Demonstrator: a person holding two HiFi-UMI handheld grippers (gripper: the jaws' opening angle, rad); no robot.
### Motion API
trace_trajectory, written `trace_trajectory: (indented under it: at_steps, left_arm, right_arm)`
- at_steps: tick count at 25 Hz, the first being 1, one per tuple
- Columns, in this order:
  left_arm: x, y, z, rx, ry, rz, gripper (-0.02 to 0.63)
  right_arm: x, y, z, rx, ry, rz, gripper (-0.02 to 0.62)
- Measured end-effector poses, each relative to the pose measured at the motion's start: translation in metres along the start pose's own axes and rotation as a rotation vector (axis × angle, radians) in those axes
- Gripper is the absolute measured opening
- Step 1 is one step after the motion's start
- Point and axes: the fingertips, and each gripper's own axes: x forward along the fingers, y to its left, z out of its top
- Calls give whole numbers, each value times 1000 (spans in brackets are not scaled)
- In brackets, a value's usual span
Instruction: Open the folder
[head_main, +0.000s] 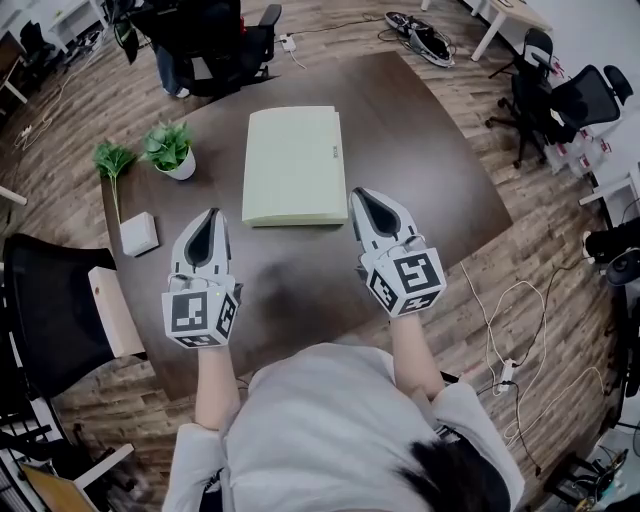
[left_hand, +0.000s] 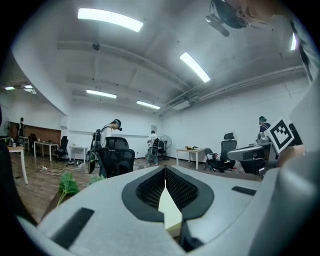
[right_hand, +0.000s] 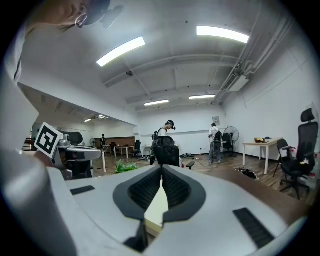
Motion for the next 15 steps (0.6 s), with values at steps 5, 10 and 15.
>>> trace_trajectory:
  at_steps: [5, 10, 15]
  left_arm:
    - [-9, -3, 19, 31, -40, -1, 11]
    - [-14, -2, 29, 59, -54, -2, 11]
    - [-20, -3, 39, 73, -72, -10, 11]
  right_arm:
    - [-8, 8, 10, -53, -8, 0, 15]
    - [-13, 14, 22, -80, -31, -4, 15]
    - [-21, 16, 35, -82, -65, -20, 15]
